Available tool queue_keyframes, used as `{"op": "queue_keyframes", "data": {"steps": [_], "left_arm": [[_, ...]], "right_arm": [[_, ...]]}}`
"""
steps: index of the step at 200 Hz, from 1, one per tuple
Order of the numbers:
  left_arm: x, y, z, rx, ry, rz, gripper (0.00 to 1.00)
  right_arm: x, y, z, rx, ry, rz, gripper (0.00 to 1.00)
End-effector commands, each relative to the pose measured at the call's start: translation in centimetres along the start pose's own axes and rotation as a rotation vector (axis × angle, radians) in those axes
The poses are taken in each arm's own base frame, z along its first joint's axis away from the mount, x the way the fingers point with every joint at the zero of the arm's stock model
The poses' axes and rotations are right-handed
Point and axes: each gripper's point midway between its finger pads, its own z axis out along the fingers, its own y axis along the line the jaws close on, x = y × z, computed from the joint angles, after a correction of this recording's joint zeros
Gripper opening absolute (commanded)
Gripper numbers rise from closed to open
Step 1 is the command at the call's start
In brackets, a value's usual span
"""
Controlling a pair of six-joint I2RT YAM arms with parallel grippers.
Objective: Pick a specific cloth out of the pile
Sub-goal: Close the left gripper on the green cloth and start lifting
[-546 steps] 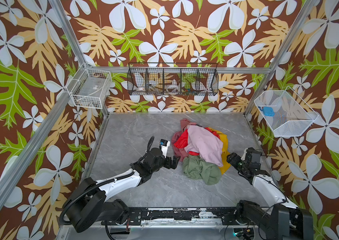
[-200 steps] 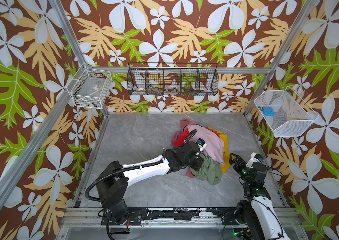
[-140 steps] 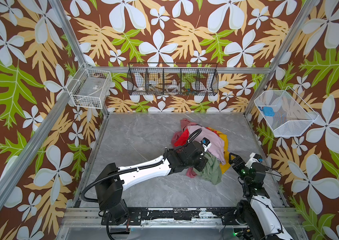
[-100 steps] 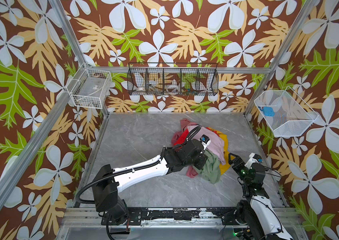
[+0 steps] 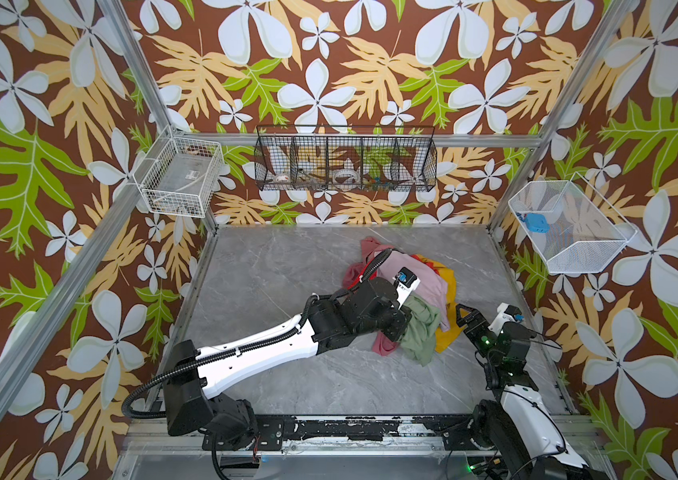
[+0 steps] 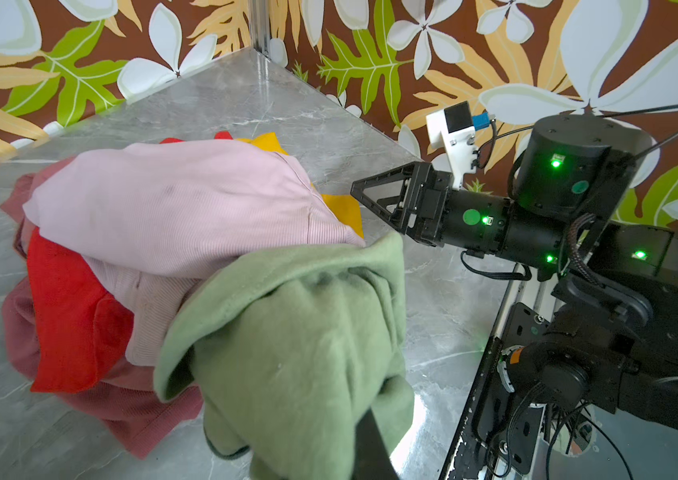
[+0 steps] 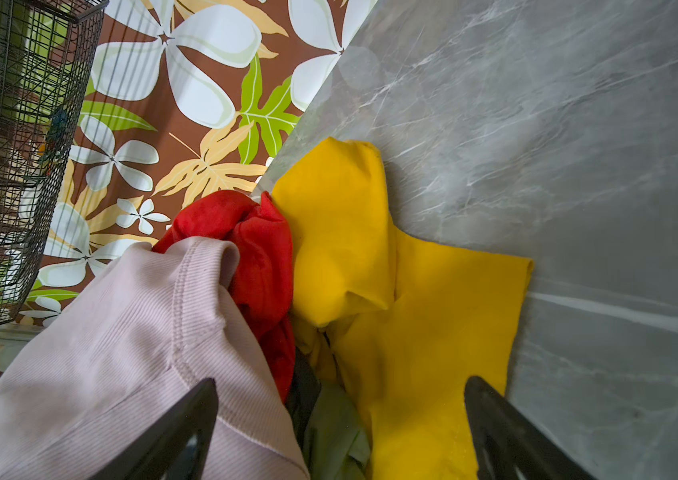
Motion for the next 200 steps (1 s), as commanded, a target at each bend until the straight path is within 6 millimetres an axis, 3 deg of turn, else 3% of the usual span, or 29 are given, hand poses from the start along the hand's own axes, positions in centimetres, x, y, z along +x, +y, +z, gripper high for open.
{"op": "queue_keyframes", "data": {"steps": [1,64,110,200], "left_arm": [[-1.7,-0.4,-1.0,0.014,-0.057,0.026,0.00],[-3.9,-0.9,-3.7,0.034,-0.132,0.059,0.00],[-5.3,-1.2,-5.0,0.039,-0.172,0.069,0.00],[-8.0,-2.8,-6.2,0.036,-0.226,0.148,0.00]], "right_arm": [[-0.6,0.5,0.0,-0.019,-0.021,-0.021,0.92],[-0.5,0.1,0.2,0.006,-0.020,-0.015,0.93],[0.6,-0.2,0.9,0.039,0.042,-0.046,0.92],[0.9,0.1,1.9,0.041,0.075,-0.046,0.86]]}}
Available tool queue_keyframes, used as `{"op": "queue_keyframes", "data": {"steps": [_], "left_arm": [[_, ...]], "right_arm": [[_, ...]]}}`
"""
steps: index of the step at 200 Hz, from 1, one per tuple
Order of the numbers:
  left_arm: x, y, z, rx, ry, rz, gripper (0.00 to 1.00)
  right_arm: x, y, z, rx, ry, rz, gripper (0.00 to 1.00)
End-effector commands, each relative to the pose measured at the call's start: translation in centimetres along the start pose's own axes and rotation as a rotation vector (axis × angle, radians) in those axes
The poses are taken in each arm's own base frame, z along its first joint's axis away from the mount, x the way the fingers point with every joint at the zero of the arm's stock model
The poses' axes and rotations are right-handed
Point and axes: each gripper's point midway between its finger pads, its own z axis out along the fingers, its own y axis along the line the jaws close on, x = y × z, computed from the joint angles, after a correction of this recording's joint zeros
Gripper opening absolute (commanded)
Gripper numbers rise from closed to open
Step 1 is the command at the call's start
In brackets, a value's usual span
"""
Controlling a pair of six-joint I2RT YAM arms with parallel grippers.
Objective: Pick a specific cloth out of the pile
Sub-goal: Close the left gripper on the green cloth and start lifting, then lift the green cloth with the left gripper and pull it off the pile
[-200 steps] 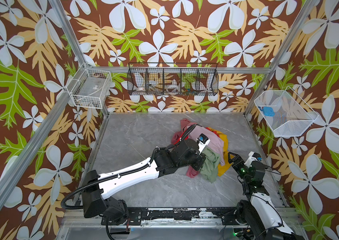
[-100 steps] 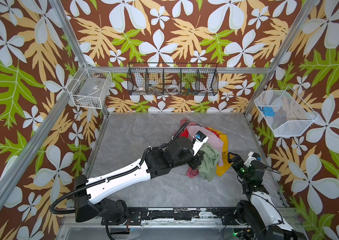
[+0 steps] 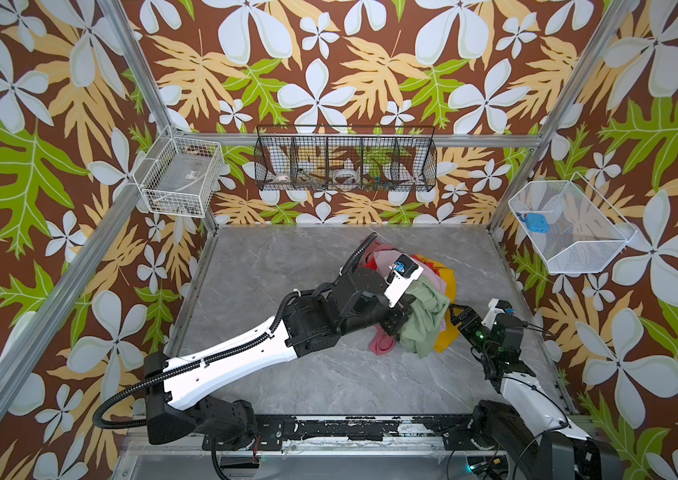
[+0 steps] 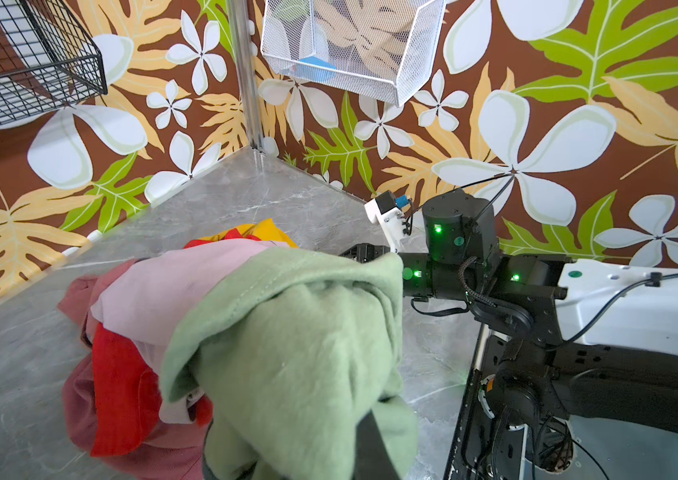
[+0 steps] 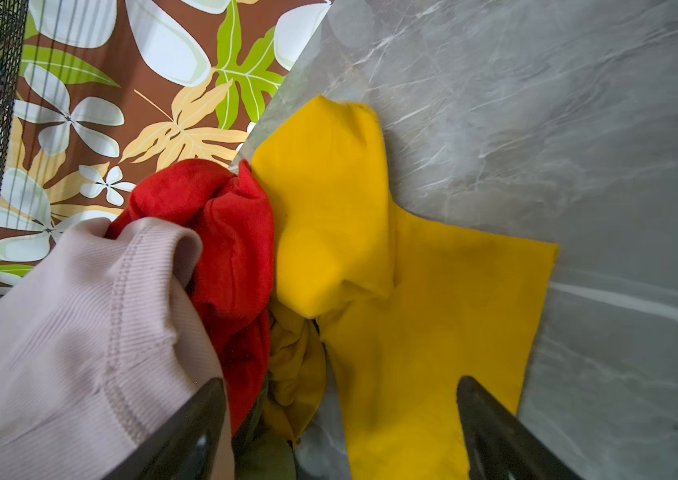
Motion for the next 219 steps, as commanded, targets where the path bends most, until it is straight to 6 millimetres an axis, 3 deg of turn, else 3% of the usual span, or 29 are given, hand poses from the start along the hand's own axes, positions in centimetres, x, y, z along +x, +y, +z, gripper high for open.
{"op": "queue_keyframes", "data": {"steps": [1,89,178,219], "left_arm": [[-1.9,-0.3,-0.3,-0.003,-0.058,0.036,0.00],[-4.8,-1.3,-2.4,0.015,-0.137,0.080,0.00],[-7.0,1.4,-5.6,-0.136,-0.240,0.109,0.00],[-7.8,1.3,-7.1,-0.122,-0.296,0.098,0.00]], "right_arm": [[-0.4,0.2,0.1,0.000,-0.014,-0.013,0.86],[-0.6,-0.4,0.2,0.037,-0.021,-0.015,0.86],[-1.1,-0.3,0.3,0.054,-0.020,-0.025,0.88],[-1.2,-0.1,0.3,0.049,-0.019,-0.023,0.89]]}}
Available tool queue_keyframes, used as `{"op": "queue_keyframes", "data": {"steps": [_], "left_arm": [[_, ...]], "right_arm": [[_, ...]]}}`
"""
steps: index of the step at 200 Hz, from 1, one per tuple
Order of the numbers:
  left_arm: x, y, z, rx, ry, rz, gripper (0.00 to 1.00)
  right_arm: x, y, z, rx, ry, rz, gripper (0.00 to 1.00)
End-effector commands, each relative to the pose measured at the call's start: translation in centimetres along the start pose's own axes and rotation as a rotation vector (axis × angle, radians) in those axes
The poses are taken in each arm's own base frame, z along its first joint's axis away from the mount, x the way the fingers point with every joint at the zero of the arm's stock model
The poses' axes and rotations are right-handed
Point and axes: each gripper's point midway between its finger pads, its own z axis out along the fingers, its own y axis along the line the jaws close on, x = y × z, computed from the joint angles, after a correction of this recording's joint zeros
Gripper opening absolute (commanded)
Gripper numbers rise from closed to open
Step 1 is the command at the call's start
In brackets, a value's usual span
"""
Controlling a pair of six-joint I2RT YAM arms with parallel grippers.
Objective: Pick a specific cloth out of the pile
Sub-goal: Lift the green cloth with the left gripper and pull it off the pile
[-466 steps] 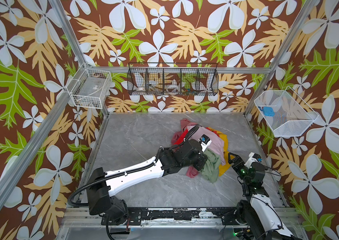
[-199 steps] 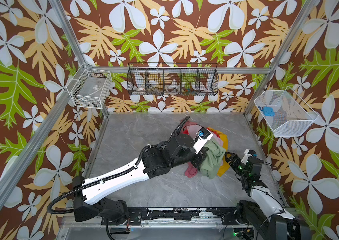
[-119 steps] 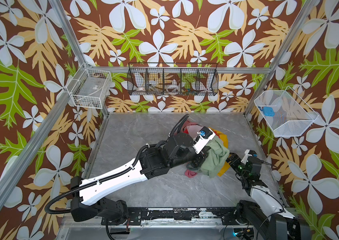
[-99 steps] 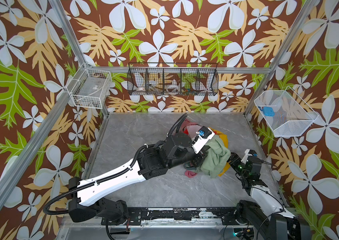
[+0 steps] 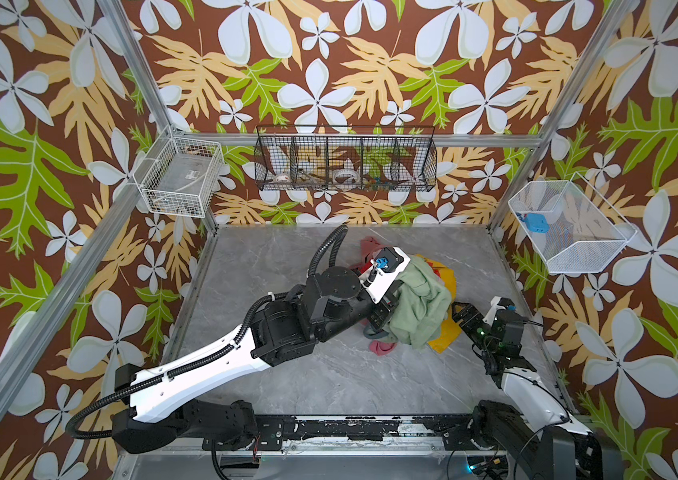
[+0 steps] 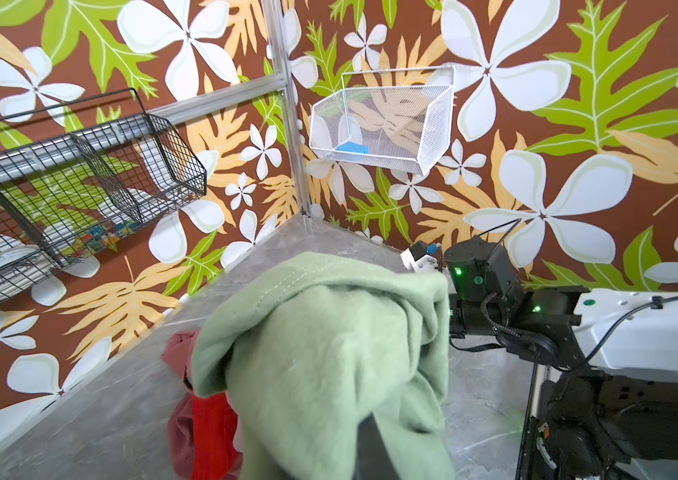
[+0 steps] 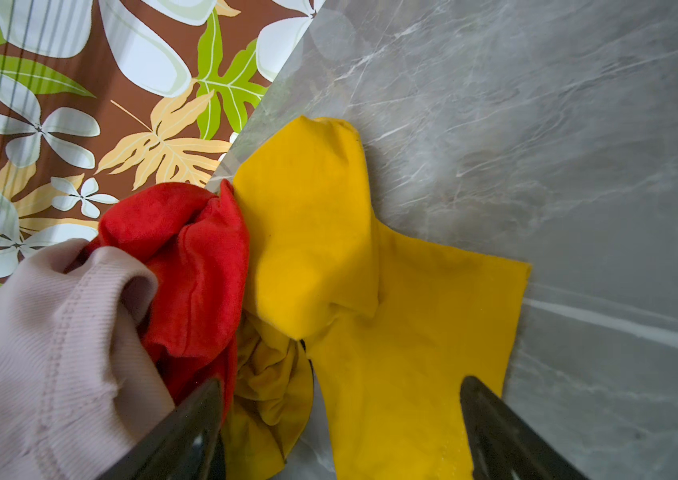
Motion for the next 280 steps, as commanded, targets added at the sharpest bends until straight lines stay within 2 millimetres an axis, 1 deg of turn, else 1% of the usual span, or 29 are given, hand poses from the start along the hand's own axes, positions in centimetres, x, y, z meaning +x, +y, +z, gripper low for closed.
{"op": "queue_keyframes", "data": {"steps": [1,17,33,98,133,167,187,214,242,280], "left_arm": [[-2.8,0.4,-0.7,-0.014,-0.111,-0.021,0.00],[-3.0,0.6,-0.8,-0.024,-0.117,-0.026,0.00],[-3.5,0.8,-1.2,-0.029,-0.136,-0.026,0.00],[-6.4,1.8,-3.1,-0.069,-0.217,0.002,0.00],[-7.2,3.1,-4.5,-0.135,-0.244,0.020,0.00],[-8.0,5.3,-6.3,-0.242,-0.263,0.021,0.00],[-8.0,6.6,-6.8,-0.315,-0.256,0.022,0.00],[-7.5,8.5,-7.4,-0.438,-0.228,0.044,0.00],[-7.5,10.2,-8.7,-0.544,-0.221,0.056,0.00],[-6.0,13.2,-10.8,-0.750,-0.153,0.122,0.00]], "right_arm": [[-0.2,0.2,0.0,-0.002,-0.005,-0.015,0.89],[-0.1,0.1,0.0,0.002,-0.001,-0.017,0.89],[0.0,0.0,-0.1,0.004,0.002,-0.015,0.89],[0.4,-0.5,-0.3,0.023,0.007,-0.004,0.90],[0.3,-0.4,-0.3,0.025,0.007,-0.007,0.90],[0.1,-0.3,-0.2,0.023,0.007,-0.004,0.90],[0.1,-0.2,0.0,0.018,0.011,0.000,0.90],[0.1,-0.1,0.0,0.015,0.015,0.001,0.90],[0.2,-0.2,-0.1,0.017,0.015,0.001,0.90],[0.4,-0.4,0.0,0.021,0.022,0.002,0.90]]}}
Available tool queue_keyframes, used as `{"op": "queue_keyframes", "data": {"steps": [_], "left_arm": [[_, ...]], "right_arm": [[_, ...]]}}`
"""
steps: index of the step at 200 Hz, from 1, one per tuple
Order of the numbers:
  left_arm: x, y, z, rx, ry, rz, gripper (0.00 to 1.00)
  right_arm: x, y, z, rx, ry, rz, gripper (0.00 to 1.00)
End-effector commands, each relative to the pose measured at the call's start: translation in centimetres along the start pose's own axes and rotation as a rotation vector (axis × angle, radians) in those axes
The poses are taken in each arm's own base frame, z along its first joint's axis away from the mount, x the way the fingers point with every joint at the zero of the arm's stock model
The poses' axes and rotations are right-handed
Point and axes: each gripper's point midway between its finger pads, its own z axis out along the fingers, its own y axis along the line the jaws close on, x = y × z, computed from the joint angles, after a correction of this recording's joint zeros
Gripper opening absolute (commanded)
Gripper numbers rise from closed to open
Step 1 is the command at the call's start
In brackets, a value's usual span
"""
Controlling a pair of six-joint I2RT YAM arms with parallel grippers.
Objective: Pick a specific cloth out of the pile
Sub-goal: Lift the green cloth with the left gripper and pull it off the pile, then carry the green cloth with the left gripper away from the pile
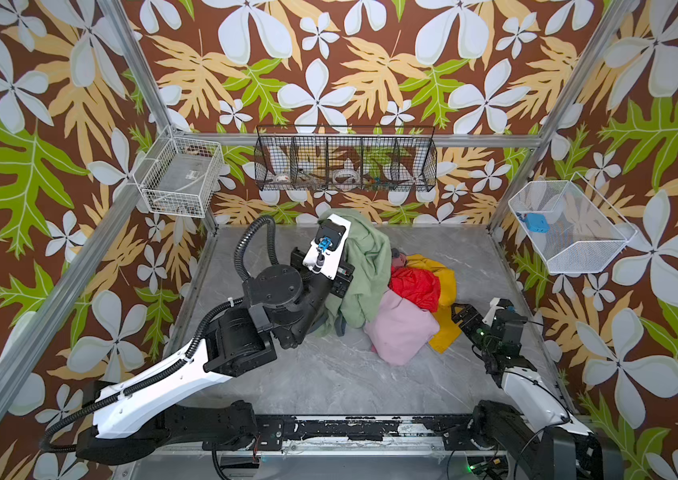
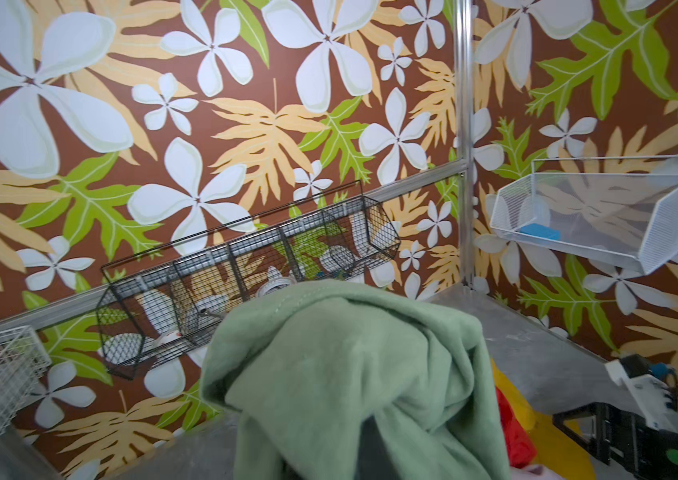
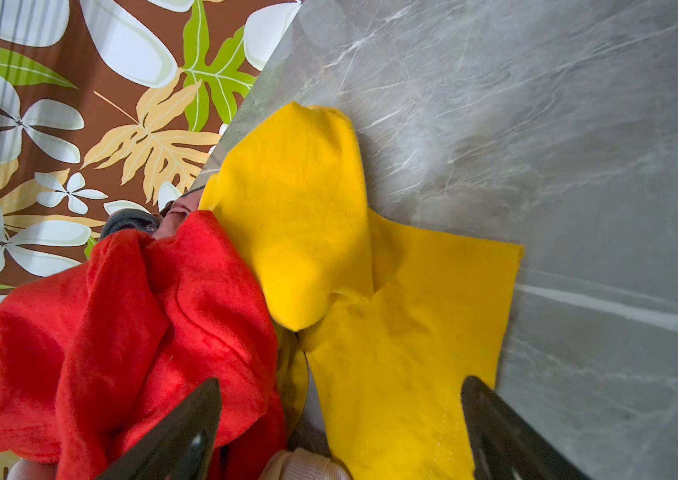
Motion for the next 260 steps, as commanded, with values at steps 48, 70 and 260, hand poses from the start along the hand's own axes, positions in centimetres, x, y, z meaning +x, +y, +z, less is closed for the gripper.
{"op": "queue_keyframes", "data": {"steps": [48,70,260], "left_arm": [[1.7,9.0,-1.1,-0.348,0.040,0.010,0.00],[3.1,11.0,-1.1,-0.411,0.078,0.011,0.00],[20.3,17.3,1.5,-0.518,0.286,-0.358,0.00]], "right_arm": [[0.0,0.2,0.1,-0.008,0.004,-0.010,0.90],[-0.1,0.3,0.1,-0.011,0.001,-0.011,0.90],[0.4,0.0,-0.5,-0.005,-0.003,-0.020,0.90]]}}
